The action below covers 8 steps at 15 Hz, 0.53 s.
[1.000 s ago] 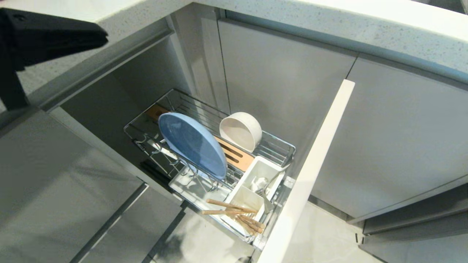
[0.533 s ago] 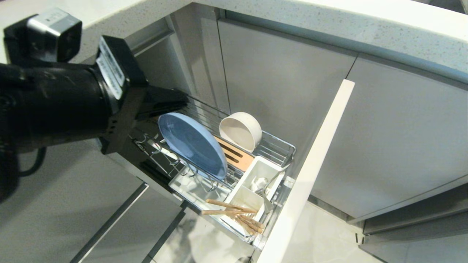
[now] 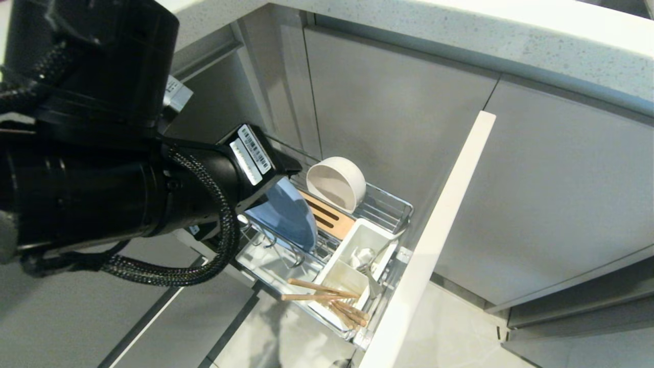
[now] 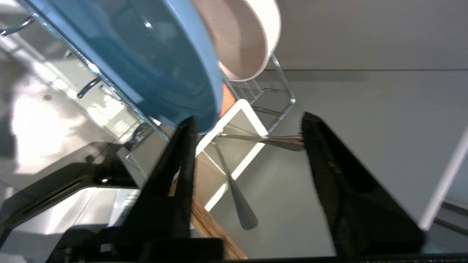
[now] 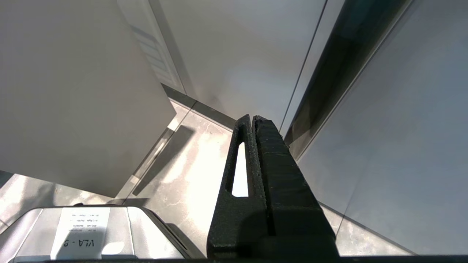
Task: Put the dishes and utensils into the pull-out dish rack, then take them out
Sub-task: Take the plate out of the cupboard
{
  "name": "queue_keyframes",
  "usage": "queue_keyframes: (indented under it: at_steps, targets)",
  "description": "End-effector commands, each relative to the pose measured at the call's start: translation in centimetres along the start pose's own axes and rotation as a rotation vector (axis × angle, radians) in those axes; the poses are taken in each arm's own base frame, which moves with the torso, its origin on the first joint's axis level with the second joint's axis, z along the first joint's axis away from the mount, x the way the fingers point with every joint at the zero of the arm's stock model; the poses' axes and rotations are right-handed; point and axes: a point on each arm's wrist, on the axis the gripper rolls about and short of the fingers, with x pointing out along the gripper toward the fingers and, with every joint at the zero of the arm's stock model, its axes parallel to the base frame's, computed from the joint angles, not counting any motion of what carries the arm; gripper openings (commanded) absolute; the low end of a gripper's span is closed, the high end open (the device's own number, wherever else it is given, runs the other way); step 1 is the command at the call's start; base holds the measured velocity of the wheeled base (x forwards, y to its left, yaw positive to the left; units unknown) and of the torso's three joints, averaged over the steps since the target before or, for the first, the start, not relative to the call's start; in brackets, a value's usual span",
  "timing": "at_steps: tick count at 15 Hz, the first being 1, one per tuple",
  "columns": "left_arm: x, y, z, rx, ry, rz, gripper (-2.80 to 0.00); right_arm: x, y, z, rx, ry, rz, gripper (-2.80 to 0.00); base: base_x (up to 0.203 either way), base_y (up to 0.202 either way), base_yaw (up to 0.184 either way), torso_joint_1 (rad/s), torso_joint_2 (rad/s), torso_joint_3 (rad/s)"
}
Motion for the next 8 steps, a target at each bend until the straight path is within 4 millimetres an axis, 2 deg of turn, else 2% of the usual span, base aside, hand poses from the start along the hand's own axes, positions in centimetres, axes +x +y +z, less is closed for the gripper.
queue_keyframes:
  at_steps: [1,4,8]
  targets:
    - [1.6,-0.3,-0.8,0.016,-0.010,0.058,0.00,0.0,0.0,0.0,0.000,-0.002,0.000,-2.80,0.000,0.000,0.000,0.000,0.00,0.000]
    - [2.5,-0.3,-1.2,0.032,-0.041,0.109,0.00,0.0,0.0,0.0,0.000,-0.002,0.000,-2.80,0.000,0.000,0.000,0.000,0.00,0.000]
    - [4.7,-0.3,-2.5,0.071,-0.071,0.199,0.00,0.0,0.0,0.0,0.000,-0.003,0.000,-2.80,0.000,0.000,0.000,0.000,0.00,0.000]
